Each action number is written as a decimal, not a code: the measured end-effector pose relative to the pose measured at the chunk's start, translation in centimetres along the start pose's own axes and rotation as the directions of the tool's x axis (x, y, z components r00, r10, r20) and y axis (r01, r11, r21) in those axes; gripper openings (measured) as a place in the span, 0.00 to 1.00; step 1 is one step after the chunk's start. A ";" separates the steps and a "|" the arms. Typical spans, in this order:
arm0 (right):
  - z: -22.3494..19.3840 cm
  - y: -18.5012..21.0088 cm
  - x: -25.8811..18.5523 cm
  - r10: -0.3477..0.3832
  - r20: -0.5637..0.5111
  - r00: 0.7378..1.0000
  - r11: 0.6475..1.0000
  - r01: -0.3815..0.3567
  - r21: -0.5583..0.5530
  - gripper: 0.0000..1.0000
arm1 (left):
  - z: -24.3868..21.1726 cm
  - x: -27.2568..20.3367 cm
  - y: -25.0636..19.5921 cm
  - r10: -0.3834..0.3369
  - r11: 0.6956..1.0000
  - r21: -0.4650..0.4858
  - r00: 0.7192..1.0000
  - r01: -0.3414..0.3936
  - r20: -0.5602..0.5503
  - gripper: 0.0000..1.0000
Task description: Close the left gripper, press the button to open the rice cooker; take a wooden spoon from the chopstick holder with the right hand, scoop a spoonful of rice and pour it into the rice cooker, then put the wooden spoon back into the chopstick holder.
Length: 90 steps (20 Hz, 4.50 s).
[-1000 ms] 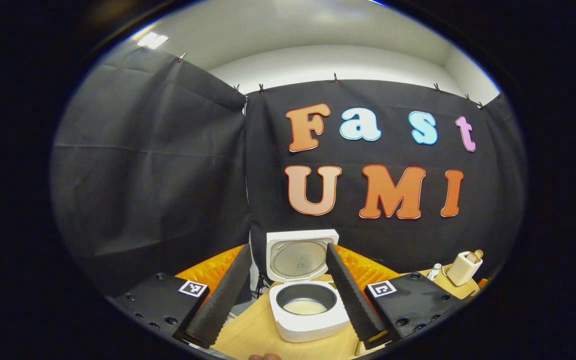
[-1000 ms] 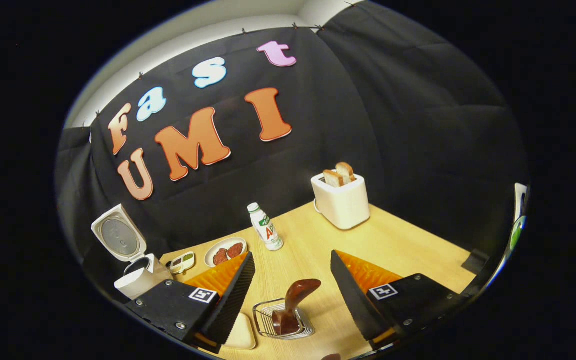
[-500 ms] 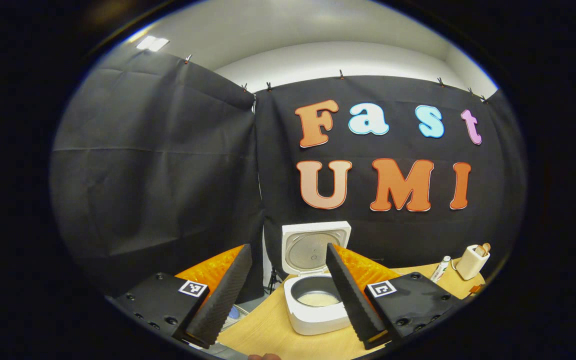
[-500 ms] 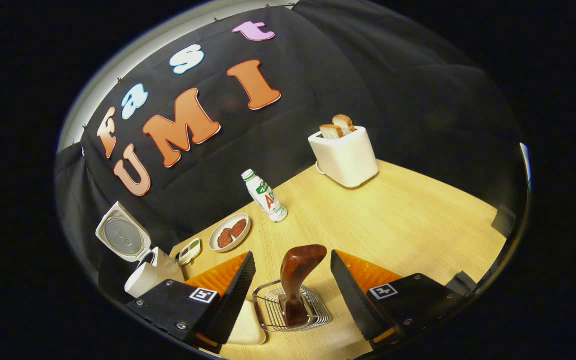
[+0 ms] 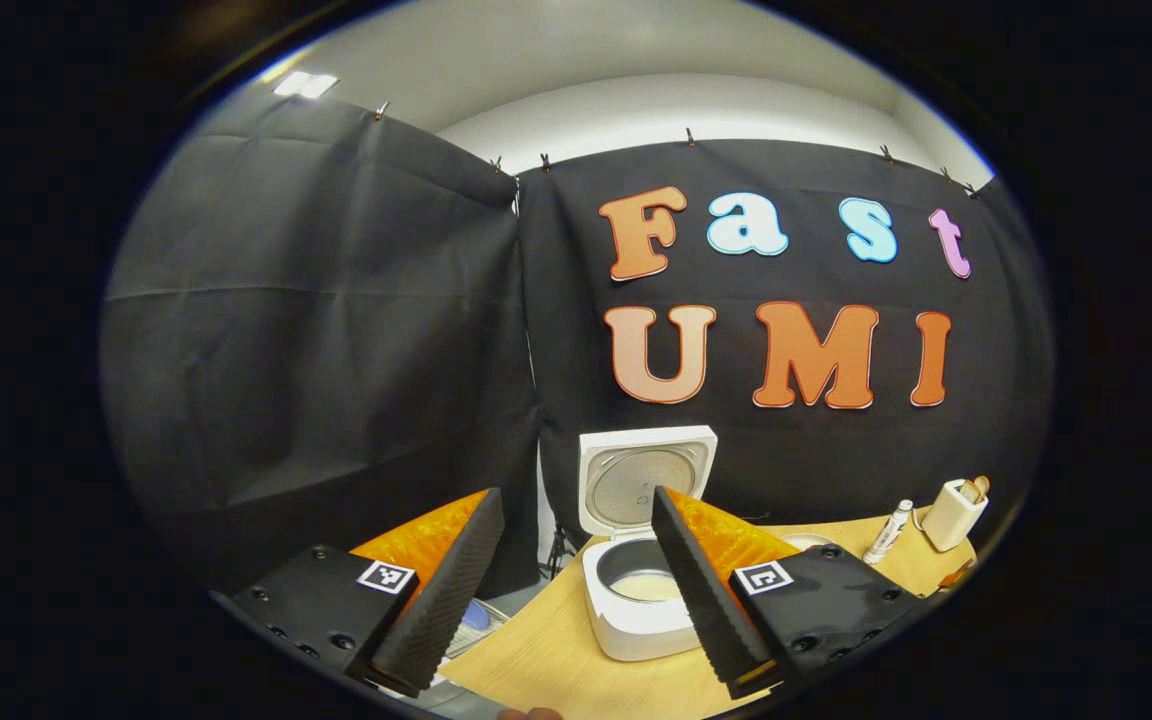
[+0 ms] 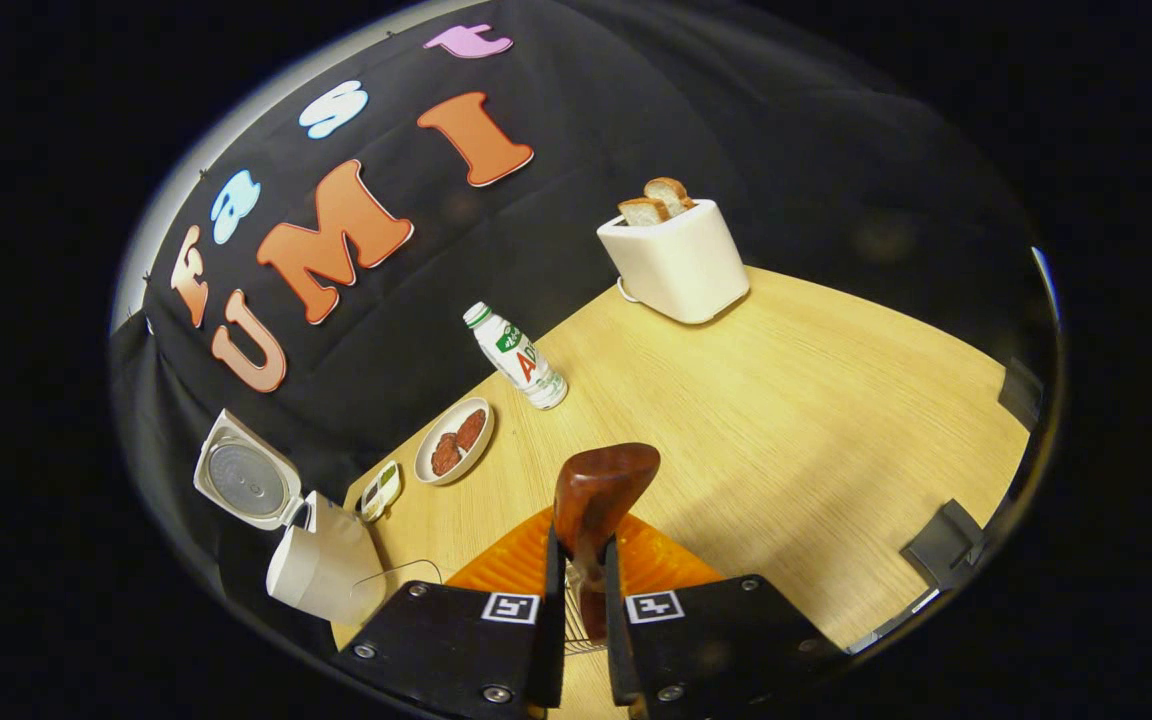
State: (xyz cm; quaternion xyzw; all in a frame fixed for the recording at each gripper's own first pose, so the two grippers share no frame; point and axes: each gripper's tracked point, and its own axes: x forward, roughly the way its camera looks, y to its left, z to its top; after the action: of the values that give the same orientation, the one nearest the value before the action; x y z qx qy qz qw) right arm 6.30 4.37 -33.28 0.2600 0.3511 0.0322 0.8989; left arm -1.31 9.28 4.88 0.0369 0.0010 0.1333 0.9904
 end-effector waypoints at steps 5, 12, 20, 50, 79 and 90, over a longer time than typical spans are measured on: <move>0.9 0.6 -0.6 -0.042 0.036 0.998 0.996 0.044 -0.072 0.04 | -0.3 0.2 0.6 0.001 1.000 -0.018 1.000 -0.001 -0.006 1.00; 4.8 3.3 -3.2 -0.022 0.120 0.993 0.986 0.041 -0.164 0.01 | 0.1 0.3 0.7 -0.016 1.000 -0.021 1.000 0.016 0.015 1.00; 8.2 9.8 -7.4 0.092 0.220 0.971 0.934 -0.008 -0.356 0.01 | -0.1 1.0 0.6 -0.040 0.998 -0.038 0.999 0.041 0.014 0.99; -11.9 16.3 -2.7 0.016 0.021 1.000 0.802 0.000 -0.598 0.01 | -3.8 5.0 3.0 -0.105 0.993 0.039 0.993 0.107 -0.057 1.00; -10.2 16.3 -1.2 0.195 -0.146 0.970 0.920 -0.129 0.371 0.00 | -3.9 5.7 3.9 -0.105 0.994 0.009 0.993 0.105 -0.063 1.00; -7.0 18.8 -1.7 0.249 -0.109 0.962 0.854 -0.165 0.494 0.00 | -4.0 7.2 4.4 -0.091 0.996 0.002 0.994 0.092 -0.055 1.00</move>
State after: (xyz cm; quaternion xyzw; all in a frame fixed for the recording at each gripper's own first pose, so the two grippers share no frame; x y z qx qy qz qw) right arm 2.79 23.35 -27.33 0.5073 0.3929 0.0628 0.7644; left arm 4.48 15.68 1.24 0.0353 0.0303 0.0887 0.9950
